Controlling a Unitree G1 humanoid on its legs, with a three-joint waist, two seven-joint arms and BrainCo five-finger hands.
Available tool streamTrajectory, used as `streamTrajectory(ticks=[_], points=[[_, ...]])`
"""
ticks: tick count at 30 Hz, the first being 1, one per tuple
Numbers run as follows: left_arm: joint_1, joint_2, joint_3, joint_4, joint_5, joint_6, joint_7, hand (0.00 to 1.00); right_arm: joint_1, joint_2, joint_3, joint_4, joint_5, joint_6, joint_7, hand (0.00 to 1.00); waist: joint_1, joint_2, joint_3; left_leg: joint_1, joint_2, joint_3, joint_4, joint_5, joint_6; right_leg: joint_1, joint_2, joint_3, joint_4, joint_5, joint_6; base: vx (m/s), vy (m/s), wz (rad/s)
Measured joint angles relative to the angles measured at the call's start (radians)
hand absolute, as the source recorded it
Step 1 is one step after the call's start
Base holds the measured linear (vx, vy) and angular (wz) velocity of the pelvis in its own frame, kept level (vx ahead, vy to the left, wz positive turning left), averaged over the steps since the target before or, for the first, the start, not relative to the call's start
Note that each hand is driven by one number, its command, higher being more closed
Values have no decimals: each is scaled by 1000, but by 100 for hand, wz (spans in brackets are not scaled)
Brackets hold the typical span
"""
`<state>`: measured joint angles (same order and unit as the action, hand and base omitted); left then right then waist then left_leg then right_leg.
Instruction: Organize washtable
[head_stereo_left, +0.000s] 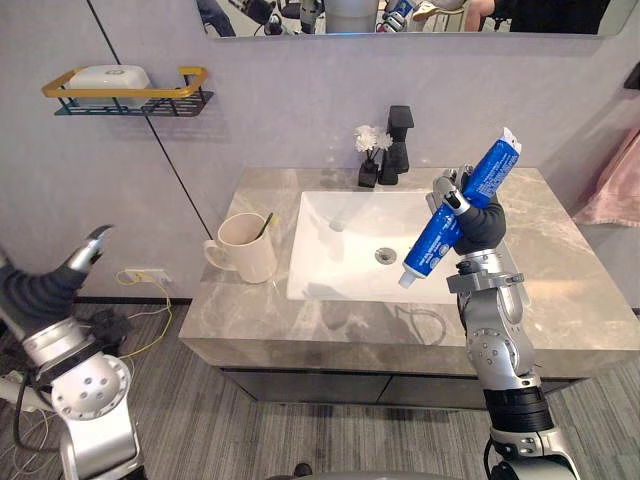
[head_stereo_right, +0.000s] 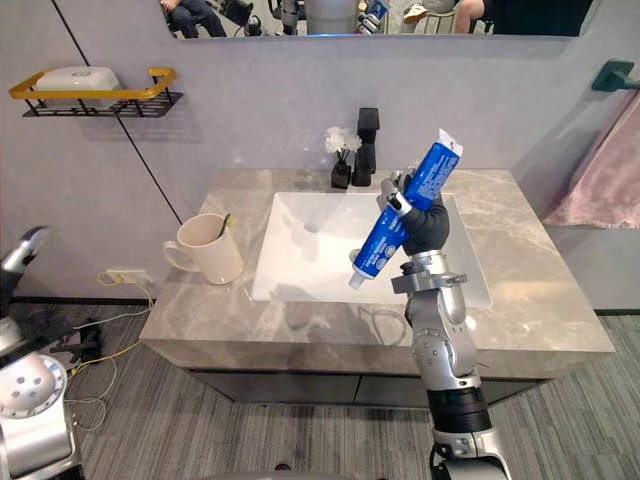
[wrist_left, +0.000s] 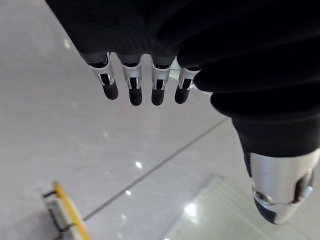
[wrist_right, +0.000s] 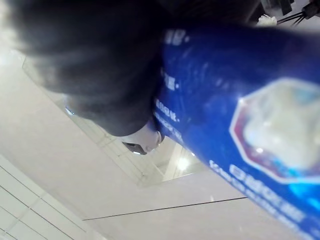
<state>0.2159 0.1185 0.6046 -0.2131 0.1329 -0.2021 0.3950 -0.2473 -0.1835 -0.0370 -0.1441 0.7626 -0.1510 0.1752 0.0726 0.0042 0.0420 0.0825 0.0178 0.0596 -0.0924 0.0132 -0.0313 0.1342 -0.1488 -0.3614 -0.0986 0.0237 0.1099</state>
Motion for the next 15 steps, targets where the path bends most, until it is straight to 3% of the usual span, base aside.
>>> streamTrajectory(ticks=[8, 15], points=[[77, -113, -16, 341, -106, 30, -92, 0, 0, 6, -6, 0, 1, -1, -1, 100, 0, -9, 4, -7, -1, -4, 0, -1, 0, -1, -3, -15, 0, -5, 3, -5, -2, 5], [99, -148, -149, 648, -132, 52, -173, 0, 0, 10, -2, 0, 1, -2, -2, 100, -1, -21, 10, -11, -1, -6, 0, -1, -1, -1, -3, -22, 0, -9, 5, -9, -3, 2]])
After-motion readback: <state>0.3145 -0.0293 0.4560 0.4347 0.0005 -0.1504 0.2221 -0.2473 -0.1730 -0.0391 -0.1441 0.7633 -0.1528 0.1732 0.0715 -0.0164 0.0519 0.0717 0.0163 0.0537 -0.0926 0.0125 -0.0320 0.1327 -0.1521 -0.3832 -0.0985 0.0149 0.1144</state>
